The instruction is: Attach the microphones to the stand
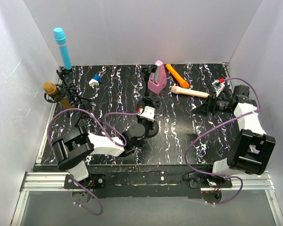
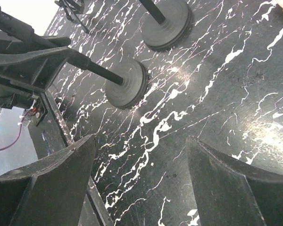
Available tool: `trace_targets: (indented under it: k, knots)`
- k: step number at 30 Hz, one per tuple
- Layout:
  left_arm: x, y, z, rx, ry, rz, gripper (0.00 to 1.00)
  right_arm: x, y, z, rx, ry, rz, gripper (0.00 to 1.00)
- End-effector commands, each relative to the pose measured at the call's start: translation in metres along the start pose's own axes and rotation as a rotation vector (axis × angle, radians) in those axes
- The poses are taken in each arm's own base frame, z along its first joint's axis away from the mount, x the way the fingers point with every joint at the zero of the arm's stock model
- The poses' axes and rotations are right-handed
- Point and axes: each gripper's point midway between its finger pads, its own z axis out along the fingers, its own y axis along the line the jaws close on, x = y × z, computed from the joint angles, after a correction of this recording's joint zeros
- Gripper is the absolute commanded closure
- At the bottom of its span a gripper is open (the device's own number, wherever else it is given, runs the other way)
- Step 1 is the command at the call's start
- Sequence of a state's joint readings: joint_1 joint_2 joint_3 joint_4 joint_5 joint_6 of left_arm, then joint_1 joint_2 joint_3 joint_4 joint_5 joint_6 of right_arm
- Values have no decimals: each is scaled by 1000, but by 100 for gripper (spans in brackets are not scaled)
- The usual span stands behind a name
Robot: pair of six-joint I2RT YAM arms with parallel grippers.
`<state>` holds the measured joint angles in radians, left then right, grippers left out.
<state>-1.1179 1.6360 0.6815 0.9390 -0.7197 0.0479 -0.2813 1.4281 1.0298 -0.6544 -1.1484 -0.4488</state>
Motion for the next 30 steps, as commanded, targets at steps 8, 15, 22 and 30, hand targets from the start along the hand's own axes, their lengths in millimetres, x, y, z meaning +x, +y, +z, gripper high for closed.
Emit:
trace_targets:
  k: [8, 15, 22, 30]
  knots:
    - [-16, 24, -31, -26, 4, -218, 36, 2, -7, -2, 29, 14, -60, 16]
    - [-25, 40, -69, 27, 99, -305, 2, -16, -22, -10, 124, 88, -270, 12]
    - [-6, 68, -117, 15, 269, -375, 2, -59, -43, -15, 147, 124, -528, 9]
    - [14, 83, -148, 22, 338, -412, 2, -72, -117, 13, 259, 408, -485, 10]
